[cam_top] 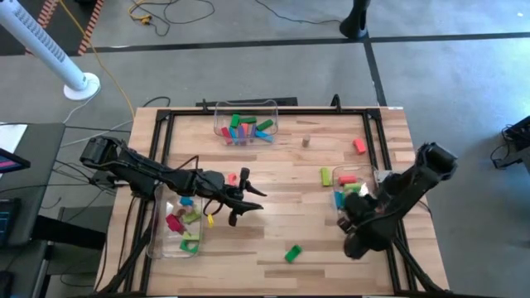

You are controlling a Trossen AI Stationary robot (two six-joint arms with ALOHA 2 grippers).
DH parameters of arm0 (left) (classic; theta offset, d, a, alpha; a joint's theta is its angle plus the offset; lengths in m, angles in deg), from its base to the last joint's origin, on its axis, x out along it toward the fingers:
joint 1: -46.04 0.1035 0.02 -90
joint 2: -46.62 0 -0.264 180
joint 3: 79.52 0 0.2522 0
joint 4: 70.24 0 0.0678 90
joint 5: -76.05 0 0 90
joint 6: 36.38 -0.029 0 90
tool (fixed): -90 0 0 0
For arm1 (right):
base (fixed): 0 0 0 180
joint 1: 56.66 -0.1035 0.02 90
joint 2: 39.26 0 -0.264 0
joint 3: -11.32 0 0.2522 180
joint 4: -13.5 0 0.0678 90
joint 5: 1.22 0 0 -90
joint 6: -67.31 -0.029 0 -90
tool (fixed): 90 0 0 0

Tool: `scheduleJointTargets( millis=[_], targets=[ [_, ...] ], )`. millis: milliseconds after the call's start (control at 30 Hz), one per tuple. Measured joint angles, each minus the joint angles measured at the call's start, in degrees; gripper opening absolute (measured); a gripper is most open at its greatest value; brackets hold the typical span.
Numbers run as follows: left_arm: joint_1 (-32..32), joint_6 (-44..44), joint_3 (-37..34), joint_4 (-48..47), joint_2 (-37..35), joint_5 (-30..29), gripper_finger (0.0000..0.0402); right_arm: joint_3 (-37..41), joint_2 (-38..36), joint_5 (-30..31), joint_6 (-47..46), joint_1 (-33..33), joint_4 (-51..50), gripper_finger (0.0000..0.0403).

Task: Sort blocks by size
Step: Put the brown cylindrical block into the right transparent bin, then put the green arc block into the left transparent bin

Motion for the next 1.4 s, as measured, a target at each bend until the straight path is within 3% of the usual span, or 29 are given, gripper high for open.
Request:
scheduleJointTargets(
  millis=[200, 300, 633, 1000, 1400],
  targets=[
    [0.00, 0.02, 0.02, 0.07, 0.00, 0.00, 0.0176, 5.86, -5.42, -2.88, -13.20, -6.36, 2.35, 0.0163],
    [0.00, 0.45, 0.00, 0.07, 0.00, 0.00, 0.0176, 7.95, -7.68, -3.09, -15.21, -8.18, 6.99, 0.0163],
    [0.00, 0.46, 0.00, 0.07, 0.00, 0.02, 0.0176, 10.57, -10.26, -3.00, -15.61, -8.64, 11.94, 0.0171],
    [0.00, 0.46, 0.00, 0.07, 0.00, 0.02, 0.0176, 10.53, -10.26, -2.84, -15.41, -8.62, 11.49, 0.0248],
    [0.00, 0.39, 0.00, -1.19, 0.00, 0.04, 0.0176, 10.48, -10.26, 1.05, -14.96, -8.38, 10.81, 0.0249]
  ],
)
